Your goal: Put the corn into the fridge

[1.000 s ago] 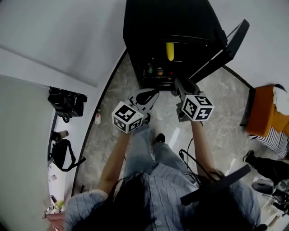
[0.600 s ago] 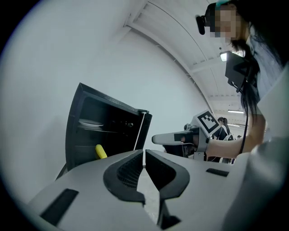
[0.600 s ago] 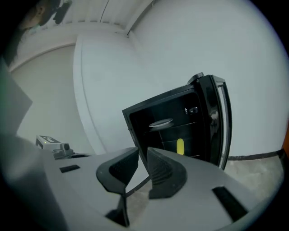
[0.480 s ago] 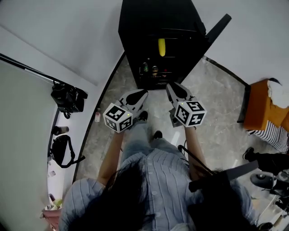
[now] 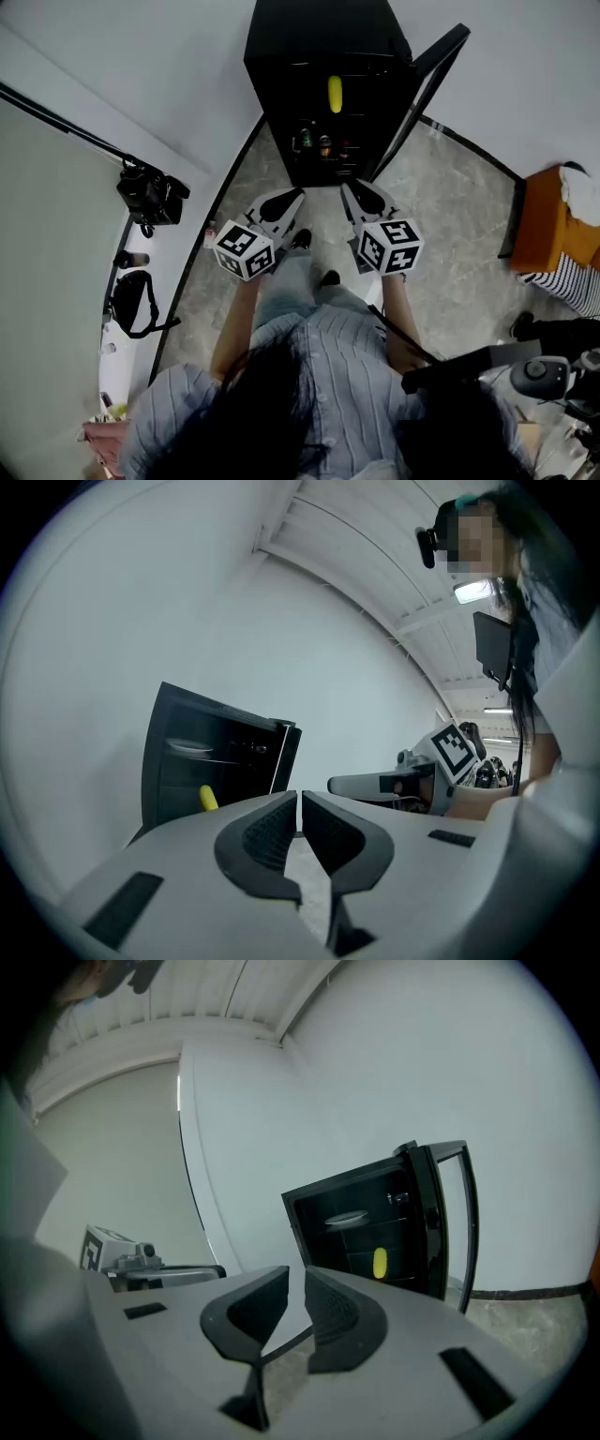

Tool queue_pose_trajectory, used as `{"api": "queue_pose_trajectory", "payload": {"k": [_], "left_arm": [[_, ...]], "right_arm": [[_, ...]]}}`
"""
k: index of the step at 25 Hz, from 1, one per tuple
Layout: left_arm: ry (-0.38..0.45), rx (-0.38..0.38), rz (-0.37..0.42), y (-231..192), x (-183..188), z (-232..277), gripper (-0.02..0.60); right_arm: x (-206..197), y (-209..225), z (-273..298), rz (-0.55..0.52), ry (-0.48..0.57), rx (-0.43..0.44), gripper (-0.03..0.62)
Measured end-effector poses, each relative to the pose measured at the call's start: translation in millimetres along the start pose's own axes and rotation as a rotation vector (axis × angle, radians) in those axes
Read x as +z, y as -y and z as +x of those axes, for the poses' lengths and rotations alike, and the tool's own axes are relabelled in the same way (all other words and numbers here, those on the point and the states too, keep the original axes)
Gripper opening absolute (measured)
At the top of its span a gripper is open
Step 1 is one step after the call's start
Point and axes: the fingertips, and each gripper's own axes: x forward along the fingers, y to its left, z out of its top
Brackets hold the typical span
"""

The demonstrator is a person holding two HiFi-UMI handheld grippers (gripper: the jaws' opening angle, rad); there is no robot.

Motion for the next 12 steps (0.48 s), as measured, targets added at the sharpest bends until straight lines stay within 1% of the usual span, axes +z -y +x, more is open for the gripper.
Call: {"api": "queue_pose_trajectory", "payload": {"k": [3, 8, 12], "left_arm": [[-0.012, 0.003, -0.009, 11, -5, -2, 0.008], [-0.024, 0.017, -0.013, 13, -8, -9, 0.008], [-0.031, 0.037, -0.019, 7, -11, -16, 0.008]], "right_arm": [[-6, -8, -7, -0.028, -0.014, 0.015, 0.063], [-17, -22, -6, 0.024, -0.022, 0.062, 0.061], [-28, -26, -5, 0.036, -0.044, 0.067, 0.057]]}}
